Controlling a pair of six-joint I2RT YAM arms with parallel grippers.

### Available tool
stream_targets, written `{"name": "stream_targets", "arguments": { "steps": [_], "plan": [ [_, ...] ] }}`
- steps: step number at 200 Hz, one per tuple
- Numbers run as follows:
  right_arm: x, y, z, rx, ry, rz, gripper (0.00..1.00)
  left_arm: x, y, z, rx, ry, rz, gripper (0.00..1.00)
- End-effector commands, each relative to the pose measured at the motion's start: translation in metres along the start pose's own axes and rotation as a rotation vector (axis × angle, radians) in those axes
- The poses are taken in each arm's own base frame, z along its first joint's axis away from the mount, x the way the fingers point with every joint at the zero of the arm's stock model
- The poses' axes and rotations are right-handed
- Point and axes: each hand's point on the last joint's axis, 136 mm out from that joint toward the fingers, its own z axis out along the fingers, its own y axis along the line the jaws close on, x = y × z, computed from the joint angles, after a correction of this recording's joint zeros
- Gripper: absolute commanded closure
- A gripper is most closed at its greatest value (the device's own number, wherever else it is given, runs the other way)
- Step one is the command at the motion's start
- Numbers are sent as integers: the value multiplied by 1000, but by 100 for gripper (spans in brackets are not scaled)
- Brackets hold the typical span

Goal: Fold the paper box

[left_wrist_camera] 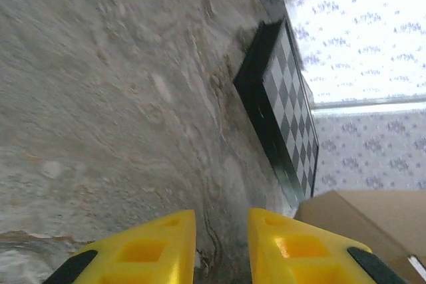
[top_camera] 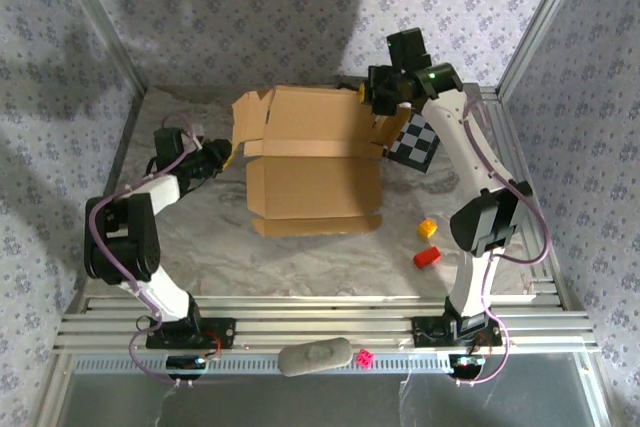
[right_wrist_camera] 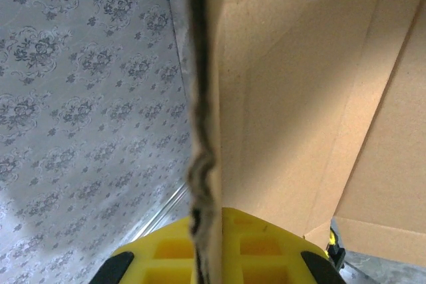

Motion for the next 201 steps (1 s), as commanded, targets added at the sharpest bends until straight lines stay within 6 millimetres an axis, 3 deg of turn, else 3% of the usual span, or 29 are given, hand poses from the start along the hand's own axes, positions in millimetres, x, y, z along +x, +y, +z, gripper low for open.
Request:
{"name": "stream_targets", "arguments": {
  "steps": [1, 21, 63, 131, 174, 201],
  "plan": [
    [1, 7, 6, -19, 35, -11, 100, 16, -42, 4, 91, 89, 113, 73],
    [0, 9, 9, -24, 36, -10, 100, 29, -45, 7, 97, 110, 143, 73],
    [0, 7, 14, -18, 43, -11, 100, 23, -57, -3, 79, 35, 192, 71],
    [7, 6, 22, -19, 66, 6, 100, 48, -54, 4, -74, -21, 321, 57],
    [13, 1, 22, -4, 80, -3, 100, 37, -49, 3, -159, -88, 353, 61],
    [3, 0, 20, 0, 40, -27, 100, 32, -57, -13, -178, -136, 399, 61]
  ]
}}
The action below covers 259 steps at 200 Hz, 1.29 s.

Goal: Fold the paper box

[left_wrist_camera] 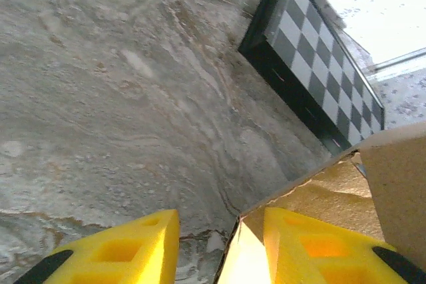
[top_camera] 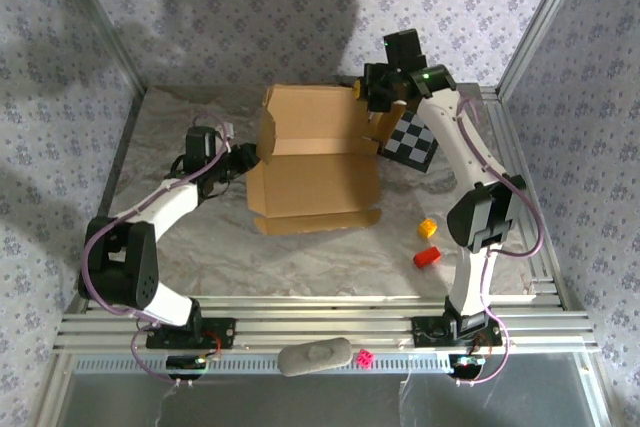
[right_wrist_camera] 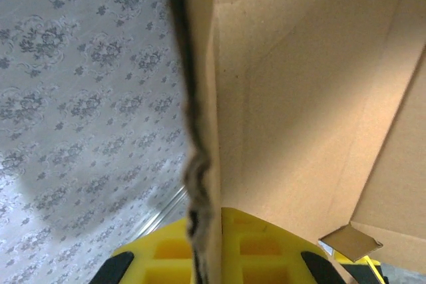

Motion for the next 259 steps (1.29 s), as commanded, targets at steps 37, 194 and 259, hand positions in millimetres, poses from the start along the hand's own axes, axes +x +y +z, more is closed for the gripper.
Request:
{"name": "stream_targets", "arguments": {
  "steps": [37, 194, 259],
  "plan": [
    [-17, -15, 3, 46, -38, -47, 100, -10, 0, -71, -157, -121, 191, 51],
    [-21, -39, 35, 101, -60, -75, 100, -2, -81, -115, 49, -268, 685, 37],
    [-18, -39, 33, 100, -45, -66, 100, -36, -48, -81, -296, -287, 703, 42]
  ]
}}
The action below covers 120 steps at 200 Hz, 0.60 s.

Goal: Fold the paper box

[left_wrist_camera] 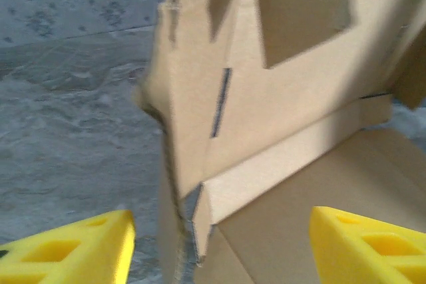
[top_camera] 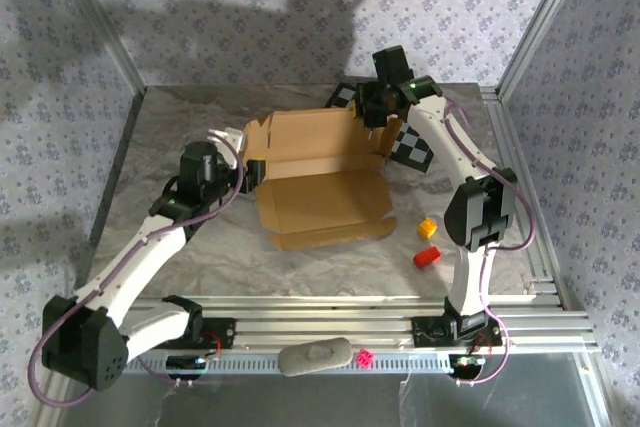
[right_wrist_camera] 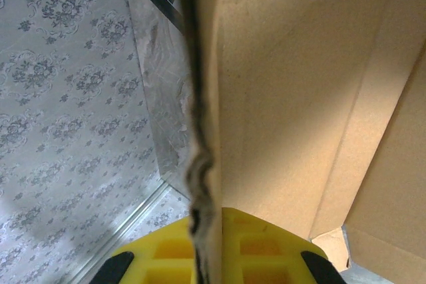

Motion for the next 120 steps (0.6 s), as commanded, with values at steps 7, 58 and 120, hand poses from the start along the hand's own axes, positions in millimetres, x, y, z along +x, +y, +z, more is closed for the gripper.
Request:
{"name": "stream_targets", "arguments": {
  "steps": [7, 58, 120],
  "plan": [
    [0, 3, -1, -6, 4, 1, 100, -26, 33, 12, -209, -23, 14, 49],
    [6, 0, 0, -14, 2, -4, 100, -28, 49, 30, -358, 17, -58, 100],
    [21, -8, 12, -86, -10, -29, 100, -14, 47, 37, -477, 51, -218, 92]
  ]
}}
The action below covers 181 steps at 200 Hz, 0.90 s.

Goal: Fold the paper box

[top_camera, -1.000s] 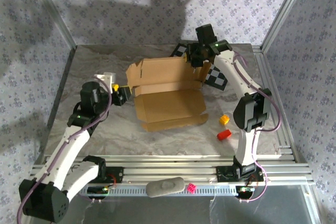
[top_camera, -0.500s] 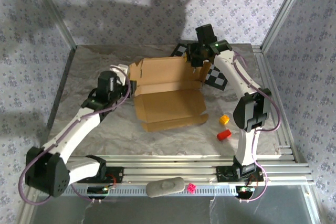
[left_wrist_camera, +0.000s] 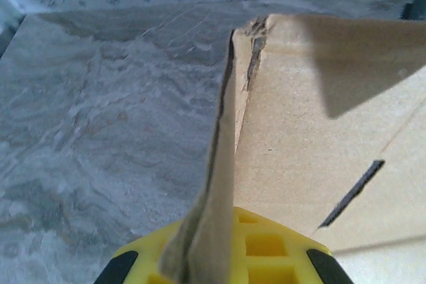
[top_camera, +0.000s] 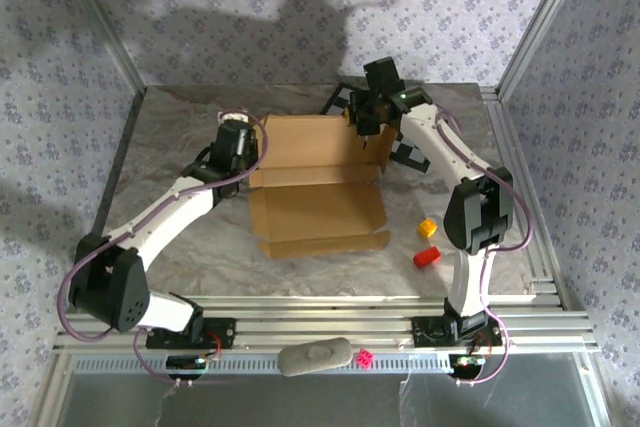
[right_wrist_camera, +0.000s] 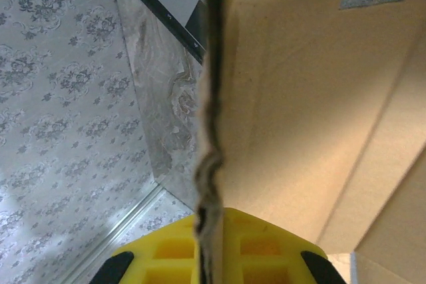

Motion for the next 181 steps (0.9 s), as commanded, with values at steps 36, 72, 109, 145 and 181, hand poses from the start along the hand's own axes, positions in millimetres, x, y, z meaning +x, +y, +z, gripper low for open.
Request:
{"name": "stream_targets", "arguments": {
  "steps": [36, 72, 109, 145, 181],
  "plan": [
    [13, 4, 9, -123, 20, -87, 100, -29, 3, -40, 95, -100, -176, 42],
    [34, 21, 31, -182, 131, -226, 100, -29, 43, -89, 224, -168, -276, 38],
    [63, 25, 41, -216, 184, -328, 100, 11, 101, -102, 154, -142, -372, 48],
    [99, 33, 58, -326, 289, -388, 100, 44, 123, -88, 109, -70, -467, 56],
    [114, 16, 78, -279, 352, -459, 100, 59, 134, -77, 74, -47, -488, 57]
  ]
}}
